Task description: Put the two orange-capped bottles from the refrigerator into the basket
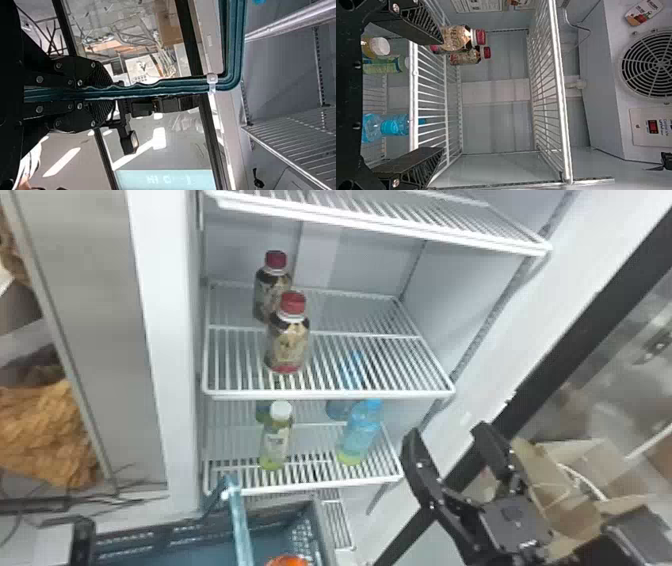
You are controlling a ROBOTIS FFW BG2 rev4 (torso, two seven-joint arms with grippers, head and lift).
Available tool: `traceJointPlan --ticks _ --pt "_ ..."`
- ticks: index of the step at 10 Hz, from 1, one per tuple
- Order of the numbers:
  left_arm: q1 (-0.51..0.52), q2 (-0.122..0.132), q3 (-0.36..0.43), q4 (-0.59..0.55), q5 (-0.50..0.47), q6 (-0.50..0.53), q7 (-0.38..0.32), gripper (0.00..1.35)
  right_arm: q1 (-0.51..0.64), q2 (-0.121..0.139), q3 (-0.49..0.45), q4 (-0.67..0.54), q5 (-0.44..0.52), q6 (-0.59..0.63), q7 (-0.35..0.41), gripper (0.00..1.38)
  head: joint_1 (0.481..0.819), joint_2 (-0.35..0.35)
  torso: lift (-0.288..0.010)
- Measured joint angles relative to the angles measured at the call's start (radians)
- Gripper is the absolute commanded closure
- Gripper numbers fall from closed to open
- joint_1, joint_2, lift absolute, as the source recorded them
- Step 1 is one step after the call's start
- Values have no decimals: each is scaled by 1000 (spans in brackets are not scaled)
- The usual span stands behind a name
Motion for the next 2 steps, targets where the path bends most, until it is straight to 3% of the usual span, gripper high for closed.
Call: traceJointPlan --ticks 2 --pt "0 0 0 0 0 0 0 1197 0 0 0 -2 0 0 0 107 695 -350 -40"
